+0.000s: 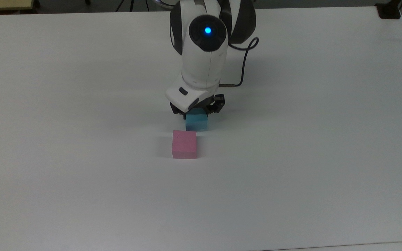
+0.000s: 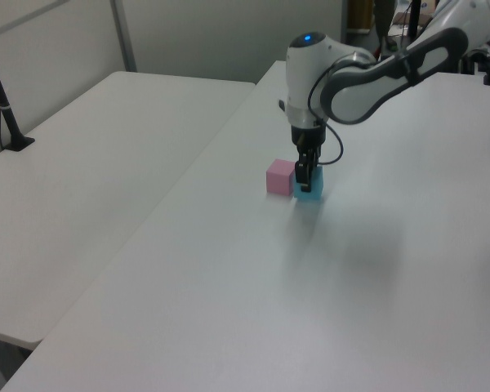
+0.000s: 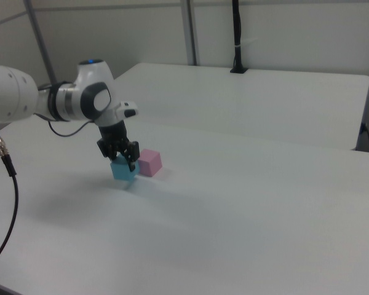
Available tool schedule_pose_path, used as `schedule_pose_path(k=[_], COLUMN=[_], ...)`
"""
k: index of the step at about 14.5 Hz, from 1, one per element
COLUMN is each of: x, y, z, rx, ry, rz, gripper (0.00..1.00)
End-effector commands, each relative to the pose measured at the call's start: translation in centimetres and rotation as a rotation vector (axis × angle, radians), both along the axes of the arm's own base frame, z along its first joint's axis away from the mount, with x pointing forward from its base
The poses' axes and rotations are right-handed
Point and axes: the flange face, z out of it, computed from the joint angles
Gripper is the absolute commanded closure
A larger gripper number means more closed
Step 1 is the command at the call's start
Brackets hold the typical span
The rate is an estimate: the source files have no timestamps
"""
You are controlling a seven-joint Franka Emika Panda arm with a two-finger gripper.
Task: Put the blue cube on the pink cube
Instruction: 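Lift the light-blue cube and carry it over the pink cube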
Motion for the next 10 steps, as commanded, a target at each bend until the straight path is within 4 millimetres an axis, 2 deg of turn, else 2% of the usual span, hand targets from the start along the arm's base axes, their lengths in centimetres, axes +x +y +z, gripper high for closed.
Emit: schedule_pose_path(k=[1, 3, 5, 6, 7, 8, 10], x=[0.5, 1.7, 3.3, 4.6, 5.2, 5.3, 5.7], y=[-1.6, -2.9, -4.1, -4.1, -3.9, -3.9, -3.5], z=[5.6, 7.3, 7.1, 6.4, 5.8, 5.4, 4.2], rx=[0.002, 0.013, 0.014, 0.014, 0.012, 0.007, 0.010], ry=[-0.056, -0.101, -0.124, -0.132, -0.135, -0.132, -0.140], rz=[-0.046, -0.095, -0.151, -0.167, -0.177, -0.180, -0.174], gripper=[0.74, 0.73, 0.69, 0.68, 0.62, 0.52, 0.49])
